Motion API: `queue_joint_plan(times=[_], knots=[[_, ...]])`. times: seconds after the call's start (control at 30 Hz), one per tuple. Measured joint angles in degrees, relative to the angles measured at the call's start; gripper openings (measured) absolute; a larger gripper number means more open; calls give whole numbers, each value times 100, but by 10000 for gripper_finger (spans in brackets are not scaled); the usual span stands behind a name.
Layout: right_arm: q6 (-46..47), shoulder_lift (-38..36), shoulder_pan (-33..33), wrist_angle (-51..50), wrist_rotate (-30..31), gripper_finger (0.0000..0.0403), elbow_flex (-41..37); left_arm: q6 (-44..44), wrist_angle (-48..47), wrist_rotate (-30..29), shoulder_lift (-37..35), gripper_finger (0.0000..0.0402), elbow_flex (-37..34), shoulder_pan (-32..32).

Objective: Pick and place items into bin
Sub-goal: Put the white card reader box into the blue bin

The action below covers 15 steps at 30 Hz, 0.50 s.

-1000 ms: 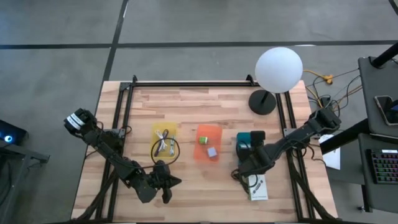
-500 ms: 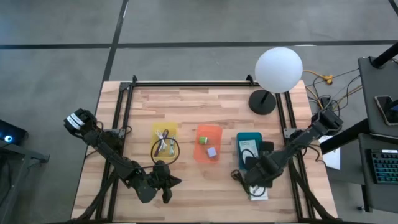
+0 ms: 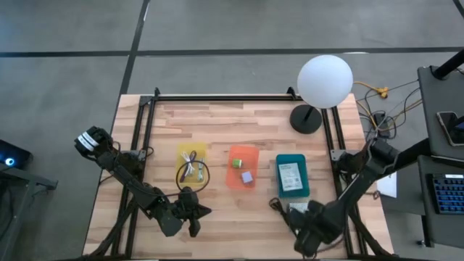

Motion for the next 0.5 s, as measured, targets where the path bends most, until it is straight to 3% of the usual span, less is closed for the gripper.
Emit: queue_joint_plan(times=[0.17,0.27,0.33,0.43,0.5], knots=[[1666,558,172,118,322,196,435,75,10,36,0,0,0,-7],[2864,934,468,-441,1344,196,874,69,10,66,0,0,0,-30],[2821,1191,668,-398,1797,196,1214,68,14,81,0,0,0,-40],[2597,1591,795,-430,1304,196,1693,92,4,154,0,0,0,-71],[3119,1827,806,-586,788,196,1937,93,8,187,0,0,0,-76]])
